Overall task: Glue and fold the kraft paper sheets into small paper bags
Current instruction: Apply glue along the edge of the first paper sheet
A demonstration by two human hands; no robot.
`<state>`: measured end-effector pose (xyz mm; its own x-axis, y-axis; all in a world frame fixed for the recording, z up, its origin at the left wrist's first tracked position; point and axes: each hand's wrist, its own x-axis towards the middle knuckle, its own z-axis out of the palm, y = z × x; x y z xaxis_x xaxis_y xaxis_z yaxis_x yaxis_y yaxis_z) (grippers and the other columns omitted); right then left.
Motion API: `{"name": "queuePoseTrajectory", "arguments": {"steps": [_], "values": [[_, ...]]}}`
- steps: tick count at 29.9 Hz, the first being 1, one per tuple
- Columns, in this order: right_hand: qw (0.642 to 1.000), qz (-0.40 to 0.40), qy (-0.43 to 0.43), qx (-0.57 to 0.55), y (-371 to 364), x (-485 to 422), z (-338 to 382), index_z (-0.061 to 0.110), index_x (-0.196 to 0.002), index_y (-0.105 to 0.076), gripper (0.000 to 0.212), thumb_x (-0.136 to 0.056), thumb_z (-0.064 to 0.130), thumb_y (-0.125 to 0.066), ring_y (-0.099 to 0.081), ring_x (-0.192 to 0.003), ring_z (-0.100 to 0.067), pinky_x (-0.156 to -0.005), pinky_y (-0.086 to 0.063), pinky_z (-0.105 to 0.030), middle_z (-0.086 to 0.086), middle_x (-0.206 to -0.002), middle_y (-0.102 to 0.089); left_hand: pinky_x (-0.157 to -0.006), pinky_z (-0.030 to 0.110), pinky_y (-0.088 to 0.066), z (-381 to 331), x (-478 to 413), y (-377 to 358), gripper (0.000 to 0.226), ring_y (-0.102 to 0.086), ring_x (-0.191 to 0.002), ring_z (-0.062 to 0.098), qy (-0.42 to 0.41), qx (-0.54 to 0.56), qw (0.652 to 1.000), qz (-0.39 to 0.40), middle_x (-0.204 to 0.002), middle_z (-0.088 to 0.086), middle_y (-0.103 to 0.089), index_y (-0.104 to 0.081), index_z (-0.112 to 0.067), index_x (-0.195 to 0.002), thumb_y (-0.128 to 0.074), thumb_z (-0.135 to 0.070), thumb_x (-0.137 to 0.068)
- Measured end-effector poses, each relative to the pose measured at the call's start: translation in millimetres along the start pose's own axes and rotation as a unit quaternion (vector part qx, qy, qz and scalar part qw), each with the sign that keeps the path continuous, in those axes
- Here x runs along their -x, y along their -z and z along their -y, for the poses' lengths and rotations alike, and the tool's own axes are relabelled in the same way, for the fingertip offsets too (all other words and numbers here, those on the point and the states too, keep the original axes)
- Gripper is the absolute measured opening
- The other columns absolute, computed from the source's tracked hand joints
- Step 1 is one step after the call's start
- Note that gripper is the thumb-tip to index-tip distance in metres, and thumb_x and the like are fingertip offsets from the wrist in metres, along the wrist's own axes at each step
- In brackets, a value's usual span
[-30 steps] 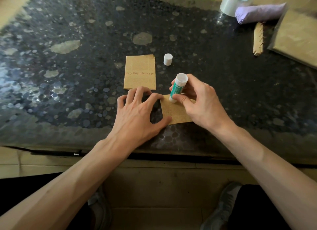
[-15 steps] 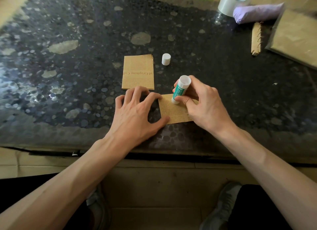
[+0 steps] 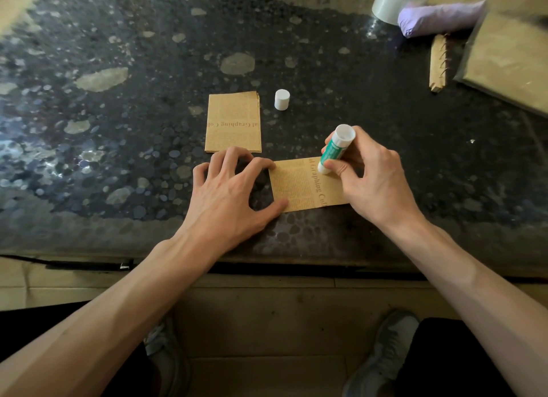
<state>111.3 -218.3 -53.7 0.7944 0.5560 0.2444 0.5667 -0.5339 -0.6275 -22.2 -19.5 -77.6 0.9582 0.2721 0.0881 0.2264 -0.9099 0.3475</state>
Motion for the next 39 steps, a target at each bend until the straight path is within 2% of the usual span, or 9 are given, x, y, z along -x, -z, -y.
{"name": "queuePoseTrajectory", "arguments": {"steps": [5, 12, 16, 23, 27, 29, 31, 34, 39], "values": [[1.000, -0.007, -0.010, 0.009, 3.4, 0.8, -4.0, 0.013, -0.118, -0.061, 0.027, -0.096, 0.019, -0.074, -0.070, -0.106, -0.012, -0.087, -0.059, -0.024, 0.002, -0.115, -0.073, -0.113, 0.042, -0.022, -0.6, 0.6, 0.3, 0.069, -0.028, -0.137, 0.016, -0.001, 0.004, 1.000, 0.003, -0.139, -0.008, -0.036, -0.046, -0.044, -0.139, -0.046, -0.082, -0.082], [1.000, -0.013, -0.025, 0.014, 8.0, 0.8, -11.4, 0.013, -0.117, -0.061, 0.026, -0.096, 0.018, -0.074, -0.071, -0.103, -0.015, -0.088, -0.061, -0.038, 0.000, -0.111, -0.073, -0.114, 0.043, -0.022, -1.6, 0.1, 1.6, 0.069, -0.028, -0.138, 0.016, 0.002, 0.003, 1.000, 0.006, -0.140, -0.009, -0.036, -0.045, -0.044, -0.139, -0.047, -0.081, -0.081], [0.999, -0.010, -0.033, 0.016, 11.0, 1.4, -11.9, 0.013, -0.121, -0.061, 0.028, -0.096, 0.017, -0.074, -0.070, -0.109, -0.015, -0.092, -0.060, -0.034, -0.001, -0.117, -0.073, -0.114, 0.042, -0.021, -1.8, 0.1, 2.0, 0.069, -0.027, -0.138, 0.016, 0.003, 0.003, 1.000, 0.008, -0.140, -0.009, -0.036, -0.045, -0.044, -0.140, -0.049, -0.080, -0.081], [0.999, -0.033, -0.030, 0.014, 13.8, 4.7, -17.3, 0.011, -0.119, -0.062, 0.025, -0.096, 0.013, -0.072, -0.070, -0.106, -0.013, -0.091, -0.058, -0.027, 0.000, -0.114, -0.072, -0.113, 0.043, -0.023, -1.4, 0.2, 1.8, 0.070, -0.029, -0.137, 0.016, 0.001, 0.003, 1.000, 0.003, -0.139, -0.009, -0.036, -0.046, -0.044, -0.139, -0.045, -0.082, -0.080], [0.995, -0.071, -0.036, -0.054, 17.3, 4.7, -17.2, 0.013, -0.124, -0.060, 0.028, -0.098, 0.012, -0.070, -0.067, -0.109, -0.003, -0.093, -0.057, -0.021, 0.003, -0.117, -0.069, -0.114, 0.043, -0.022, -2.3, -0.3, 2.0, 0.068, -0.028, -0.138, 0.017, 0.002, 0.005, 1.000, 0.003, -0.139, -0.008, -0.036, -0.046, -0.043, -0.139, -0.052, -0.078, -0.081], [0.990, -0.087, -0.025, -0.111, 18.1, 1.8, -12.5, 0.010, -0.126, -0.059, 0.028, -0.100, 0.013, -0.069, -0.067, -0.111, -0.004, -0.093, -0.056, -0.021, 0.000, -0.118, -0.068, -0.114, 0.042, -0.021, -3.3, -0.3, 1.4, 0.067, -0.028, -0.138, 0.017, 0.002, 0.007, 1.000, 0.003, -0.139, -0.008, -0.036, -0.046, -0.043, -0.139, -0.053, -0.077, -0.081], [0.986, -0.066, -0.017, -0.153, 15.7, -2.5, -4.3, 0.008, -0.125, -0.059, 0.028, -0.100, 0.014, -0.069, -0.069, -0.108, -0.008, -0.089, -0.056, -0.021, 0.000, -0.115, -0.067, -0.114, 0.042, -0.021, -4.1, -0.2, 0.8, 0.067, -0.028, -0.137, 0.017, 0.001, 0.006, 1.000, 0.003, -0.139, -0.008, -0.036, -0.046, -0.043, -0.139, -0.054, -0.077, -0.082], [0.984, 0.011, -0.012, -0.180, 3.4, -7.6, 8.0, 0.011, -0.121, -0.063, 0.026, -0.098, 0.015, -0.072, -0.070, -0.105, -0.008, -0.085, -0.057, -0.021, 0.003, -0.111, -0.068, -0.113, 0.042, -0.022, -3.6, -0.7, 1.5, 0.067, -0.028, -0.137, 0.017, 0.005, 0.000, 1.000, 0.001, -0.139, -0.007, -0.036, -0.046, -0.044, -0.139, -0.052, -0.077, -0.082], [0.983, 0.096, 0.004, -0.153, -17.3, -11.0, 14.6, 0.023, -0.120, -0.065, 0.027, -0.095, 0.020, -0.076, -0.068, -0.111, -0.007, -0.097, -0.058, -0.034, 0.013, -0.112, -0.069, -0.111, 0.041, -0.023, -4.3, -0.7, 1.4, 0.068, -0.029, -0.135, 0.017, 0.005, -0.008, 1.000, 0.000, -0.137, -0.007, -0.037, -0.045, -0.044, -0.140, -0.050, -0.078, -0.081]]}}
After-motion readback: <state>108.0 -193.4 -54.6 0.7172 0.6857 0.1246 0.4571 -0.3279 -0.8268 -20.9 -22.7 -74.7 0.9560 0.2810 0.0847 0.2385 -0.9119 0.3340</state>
